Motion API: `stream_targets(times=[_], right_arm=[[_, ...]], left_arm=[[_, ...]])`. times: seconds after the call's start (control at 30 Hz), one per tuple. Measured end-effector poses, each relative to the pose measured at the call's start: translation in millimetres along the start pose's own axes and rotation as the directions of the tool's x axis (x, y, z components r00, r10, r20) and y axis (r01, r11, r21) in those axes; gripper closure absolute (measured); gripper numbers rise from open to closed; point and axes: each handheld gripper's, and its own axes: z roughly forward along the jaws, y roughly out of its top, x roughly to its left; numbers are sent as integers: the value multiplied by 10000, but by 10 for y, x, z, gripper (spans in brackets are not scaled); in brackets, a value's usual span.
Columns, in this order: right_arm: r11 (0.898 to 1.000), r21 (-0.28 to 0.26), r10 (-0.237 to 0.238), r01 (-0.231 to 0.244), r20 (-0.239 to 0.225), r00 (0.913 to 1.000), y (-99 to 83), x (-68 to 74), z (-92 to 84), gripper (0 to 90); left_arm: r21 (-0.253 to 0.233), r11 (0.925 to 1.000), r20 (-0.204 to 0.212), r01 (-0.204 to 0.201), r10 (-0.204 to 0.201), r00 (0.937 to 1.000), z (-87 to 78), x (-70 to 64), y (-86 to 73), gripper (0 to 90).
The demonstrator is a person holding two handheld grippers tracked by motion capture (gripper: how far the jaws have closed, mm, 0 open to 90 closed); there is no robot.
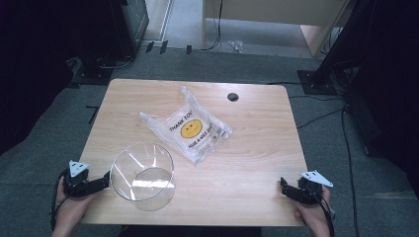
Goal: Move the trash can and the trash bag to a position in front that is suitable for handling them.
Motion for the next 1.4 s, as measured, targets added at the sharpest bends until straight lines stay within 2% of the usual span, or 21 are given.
stream_targets(times=[0.1,0.17,0.2,0.3,0.37,0.4,0.53,0.57,0.63,0.77,0.87,0.9,0.93,1.03,1.23,1.3,1.4], right_arm=[[10000,-47,80,-80,-74,9999,-1,-9,-4,183],[9996,-82,264,-263,131,9996,6,-1,-17,252],[9997,-55,227,-226,220,9995,12,15,-18,252],[9989,-108,-460,463,217,9987,27,94,-14,250],[9969,-302,-723,726,127,9973,42,162,-24,250],[9970,-362,-678,680,67,9977,50,182,-28,253],[9970,-513,-582,579,-36,9983,81,246,-35,268],[9964,-618,-599,583,-249,9979,103,298,-32,278],[9954,-668,-708,687,-301,9970,117,326,-26,279],[9938,-861,-743,707,-397,9964,209,467,4,290],[9924,-1068,-686,608,-713,9951,305,578,26,296],[9913,-1151,-742,646,-815,9939,365,656,46,299],[9913,-1151,-742,646,-815,9939,365,656,46,299],[9868,-1219,-1174,1068,-831,9896,461,815,101,325],[9797,-1479,-1516,1352,-1053,9828,629,982,190,390],[9802,-1495,-1473,1300,-1106,9829,655,1009,209,396],[9799,-1513,-1486,1299,-1193,9817,726,1093,282,430]], left_arm=[[-39,10000,28,-31,31,10000,-6,5,-3,120],[-49,10000,-56,-82,81,10000,-15,7,-3,132],[-73,10000,-84,-56,56,9999,-21,4,-4,144],[-252,9997,-154,64,-68,9999,-42,-27,-7,258],[-393,9992,157,39,-33,9999,-50,-79,-1,298],[-393,9992,157,39,-33,9999,-50,-79,-1,320],[-504,9987,531,51,-24,9986,-59,-149,18,336],[-533,9985,602,104,-72,9982,-59,-164,21,352],[-575,9982,706,161,-120,9974,-63,-188,27,358],[-711,9969,933,326,-259,9953,-70,-226,33,382],[-688,9974,1051,231,-158,9943,-60,-260,36,387],[-669,9977,1092,136,-62,9940,-48,-281,37,388],[-669,9977,1092,136,-62,9940,-48,-281,37,388],[-652,9978,1180,78,0,9930,-25,-306,46,391],[-624,9981,1307,6,76,9914,-5,-349,62,396],[-638,9979,1365,55,33,9906,-4,-363,65,396],[-634,9980,1476,-74,167,9889,1,-408,73,397]])
